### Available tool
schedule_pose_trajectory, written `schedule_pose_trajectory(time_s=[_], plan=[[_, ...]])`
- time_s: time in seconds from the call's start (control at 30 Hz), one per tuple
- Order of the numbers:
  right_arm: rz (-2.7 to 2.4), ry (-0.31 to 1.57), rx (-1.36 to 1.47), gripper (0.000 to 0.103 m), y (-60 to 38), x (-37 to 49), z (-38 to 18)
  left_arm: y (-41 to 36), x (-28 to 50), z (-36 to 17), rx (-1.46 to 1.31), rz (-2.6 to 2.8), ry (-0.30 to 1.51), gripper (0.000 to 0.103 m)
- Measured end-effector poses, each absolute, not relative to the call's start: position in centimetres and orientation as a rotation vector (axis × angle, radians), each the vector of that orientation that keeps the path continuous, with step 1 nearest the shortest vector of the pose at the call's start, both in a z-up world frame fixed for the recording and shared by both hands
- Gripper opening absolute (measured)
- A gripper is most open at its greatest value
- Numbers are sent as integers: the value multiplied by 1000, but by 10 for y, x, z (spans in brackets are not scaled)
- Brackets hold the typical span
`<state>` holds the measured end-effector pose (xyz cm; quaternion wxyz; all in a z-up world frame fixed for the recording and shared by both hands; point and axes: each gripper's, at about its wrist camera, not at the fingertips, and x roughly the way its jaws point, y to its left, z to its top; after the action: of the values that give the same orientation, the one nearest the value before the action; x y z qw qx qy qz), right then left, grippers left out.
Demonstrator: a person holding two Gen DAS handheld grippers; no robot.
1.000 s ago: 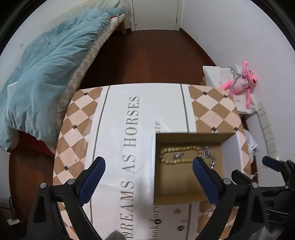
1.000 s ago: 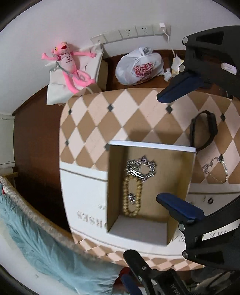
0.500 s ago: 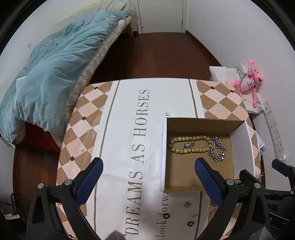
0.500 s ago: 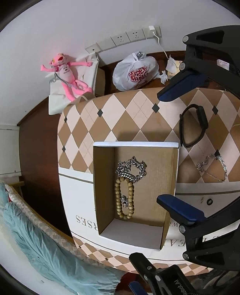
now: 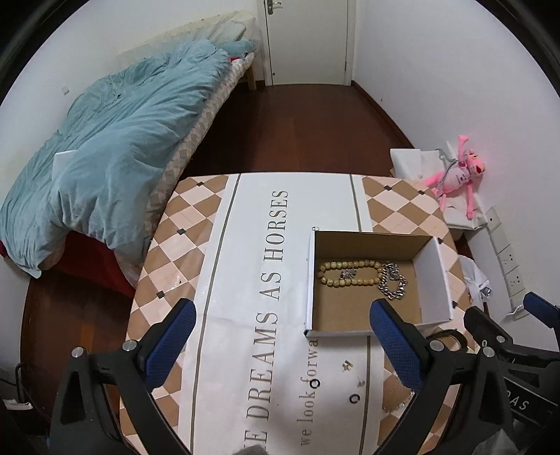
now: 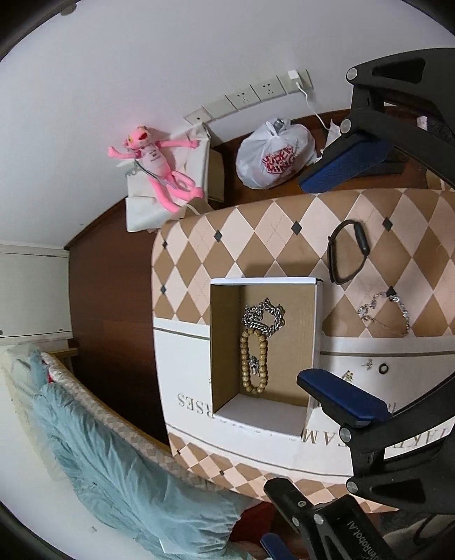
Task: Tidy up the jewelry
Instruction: 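Lift both open tools up and away from the box, then grasp the black watch band with the right tool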
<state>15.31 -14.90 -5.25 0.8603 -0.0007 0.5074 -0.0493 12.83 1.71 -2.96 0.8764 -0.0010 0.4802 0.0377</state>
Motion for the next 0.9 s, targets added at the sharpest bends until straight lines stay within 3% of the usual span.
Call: schedule_pose_trajectory(time_s=[0.43,0.9], plan=[[-63,1001,87,102,-149,99,-15,29,83,-4,-40,75,940,101],[-138,1149,235,101,-225,87,-140,18,74,-118,-6,106,1107,101]])
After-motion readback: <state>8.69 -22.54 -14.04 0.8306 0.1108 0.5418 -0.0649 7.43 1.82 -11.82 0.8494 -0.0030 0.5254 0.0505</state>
